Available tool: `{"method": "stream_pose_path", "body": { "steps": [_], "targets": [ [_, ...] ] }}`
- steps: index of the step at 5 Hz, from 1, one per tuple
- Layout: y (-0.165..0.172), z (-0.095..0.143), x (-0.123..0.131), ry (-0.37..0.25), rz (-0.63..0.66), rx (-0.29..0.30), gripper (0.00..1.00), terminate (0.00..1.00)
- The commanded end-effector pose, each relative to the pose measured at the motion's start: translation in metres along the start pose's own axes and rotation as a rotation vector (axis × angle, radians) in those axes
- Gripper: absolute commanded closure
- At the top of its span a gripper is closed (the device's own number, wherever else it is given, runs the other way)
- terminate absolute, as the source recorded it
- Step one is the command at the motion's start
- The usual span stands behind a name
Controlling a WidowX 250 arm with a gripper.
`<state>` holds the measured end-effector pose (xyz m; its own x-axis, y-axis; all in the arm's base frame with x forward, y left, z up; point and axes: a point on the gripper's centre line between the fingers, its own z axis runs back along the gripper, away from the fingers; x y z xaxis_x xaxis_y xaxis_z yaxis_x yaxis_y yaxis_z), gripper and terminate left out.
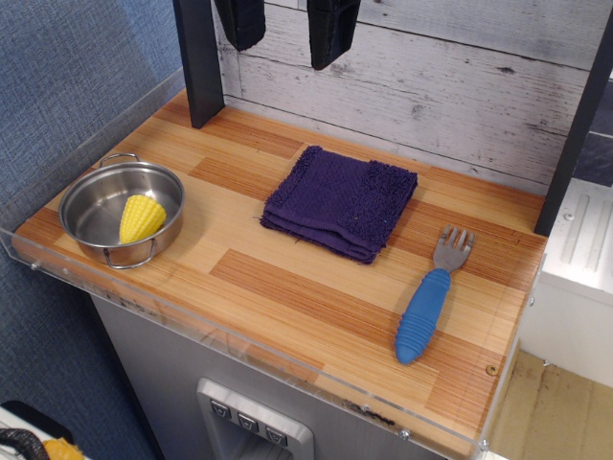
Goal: Place the yellow fruit on the violet cloth.
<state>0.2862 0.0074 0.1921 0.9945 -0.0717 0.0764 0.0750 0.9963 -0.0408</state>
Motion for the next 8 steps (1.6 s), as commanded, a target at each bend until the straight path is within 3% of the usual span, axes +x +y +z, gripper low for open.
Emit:
{"method": "stream_pose_path", "body": {
  "steps": [1, 3, 4, 5, 6, 7, 8],
  "targets": [
    [0.000, 0.000, 0.000, 0.000, 0.000, 0.000, 0.00, 0.00],
    [0.041, 0.010, -0.039, -0.051, 0.081, -0.062, 0.00, 0.00],
    [0.084, 0.020, -0.062, -0.079, 0.164, -0.022, 0.00, 0.00],
    [0.122, 0.019, -0.084, -0.075, 0.280, 0.110, 0.00, 0.00],
    [0.149, -0.002, -0.085, -0.071, 0.363, 0.207, 0.00, 0.00],
    [0.154, -0.026, -0.075, -0.069, 0.365, 0.233, 0.00, 0.00],
    [0.148, -0.059, -0.061, -0.061, 0.339, 0.223, 0.00, 0.00]
  ]
}}
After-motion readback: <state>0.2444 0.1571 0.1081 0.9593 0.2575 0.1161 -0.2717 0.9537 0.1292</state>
